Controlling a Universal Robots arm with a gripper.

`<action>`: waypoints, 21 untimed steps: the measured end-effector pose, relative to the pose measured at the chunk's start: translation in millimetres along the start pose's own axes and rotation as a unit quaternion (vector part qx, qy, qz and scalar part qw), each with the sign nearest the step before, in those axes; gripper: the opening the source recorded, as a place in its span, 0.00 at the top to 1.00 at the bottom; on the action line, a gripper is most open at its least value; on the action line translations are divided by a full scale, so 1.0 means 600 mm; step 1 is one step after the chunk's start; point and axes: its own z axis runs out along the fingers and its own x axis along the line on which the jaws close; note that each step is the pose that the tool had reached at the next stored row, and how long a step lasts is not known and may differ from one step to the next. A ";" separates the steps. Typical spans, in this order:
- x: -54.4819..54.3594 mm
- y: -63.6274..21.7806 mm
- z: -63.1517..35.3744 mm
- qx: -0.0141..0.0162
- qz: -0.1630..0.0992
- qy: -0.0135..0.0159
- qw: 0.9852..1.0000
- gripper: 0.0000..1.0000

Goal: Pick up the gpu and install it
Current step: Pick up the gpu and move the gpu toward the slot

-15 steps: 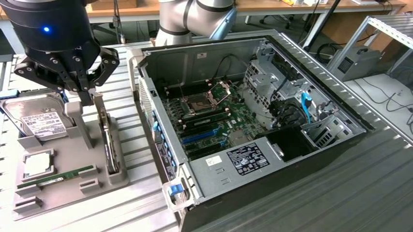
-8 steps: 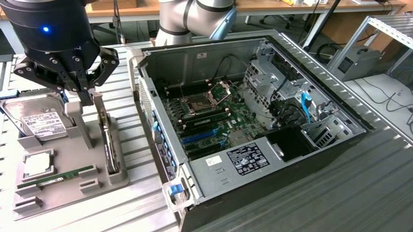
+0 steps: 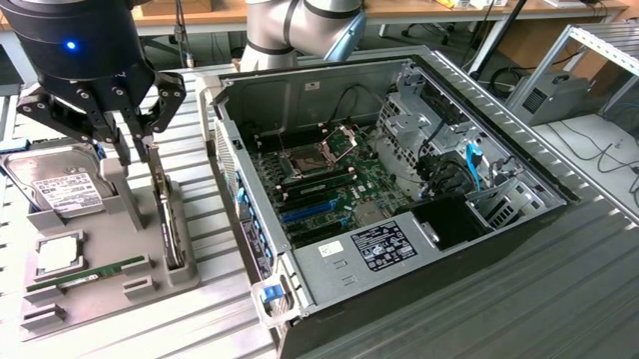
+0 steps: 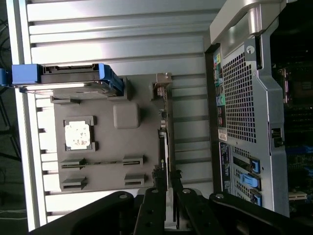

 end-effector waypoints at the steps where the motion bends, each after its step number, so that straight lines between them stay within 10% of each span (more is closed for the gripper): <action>1: 0.000 0.000 0.000 0.000 0.000 0.000 1.000 0.76; 6: 0.000 0.000 0.000 0.000 0.000 0.000 1.000 0.58; 21: 0.000 0.000 0.000 0.000 0.000 0.000 1.000 0.50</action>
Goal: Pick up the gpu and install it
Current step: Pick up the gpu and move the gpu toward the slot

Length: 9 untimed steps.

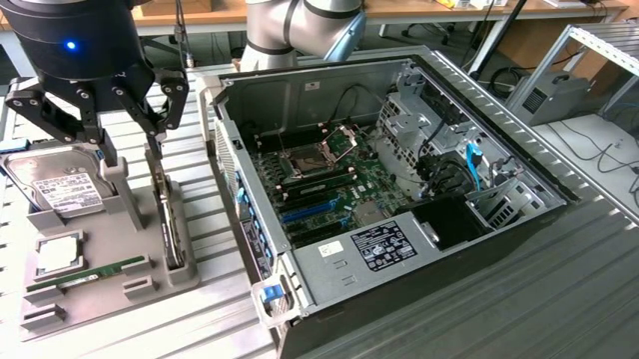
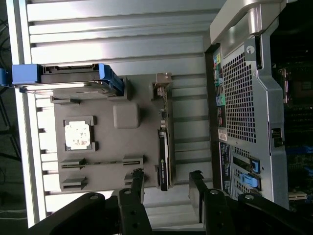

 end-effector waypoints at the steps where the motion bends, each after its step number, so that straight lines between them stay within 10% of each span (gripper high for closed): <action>1: 0.000 0.000 0.001 0.000 0.000 0.000 1.000 0.50; 9: 0.000 -0.001 0.017 0.000 0.000 0.000 1.000 0.50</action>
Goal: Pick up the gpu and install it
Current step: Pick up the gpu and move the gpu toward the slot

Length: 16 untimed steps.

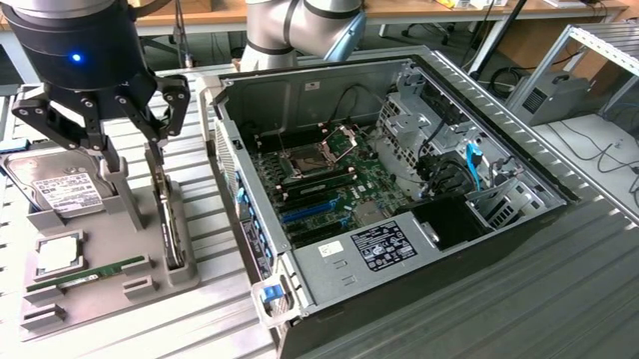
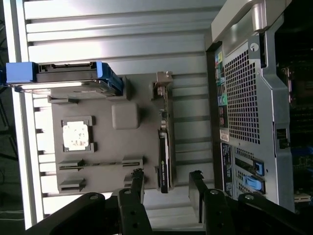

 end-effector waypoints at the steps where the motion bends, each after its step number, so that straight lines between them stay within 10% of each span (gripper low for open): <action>1: 0.000 0.000 0.002 0.000 0.000 0.000 1.000 0.50; 16: 0.001 -0.002 0.037 0.000 0.000 0.000 1.000 0.50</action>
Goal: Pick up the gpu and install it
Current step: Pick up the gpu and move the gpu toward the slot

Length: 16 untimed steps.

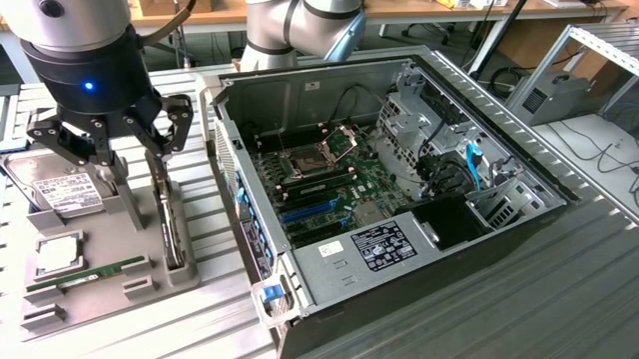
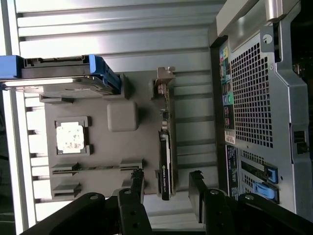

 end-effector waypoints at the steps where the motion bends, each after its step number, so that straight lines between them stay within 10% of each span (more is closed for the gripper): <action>1: 0.000 0.000 0.002 0.000 0.000 0.000 1.000 0.50; 16: 0.001 -0.001 0.021 0.000 0.000 0.000 1.000 0.50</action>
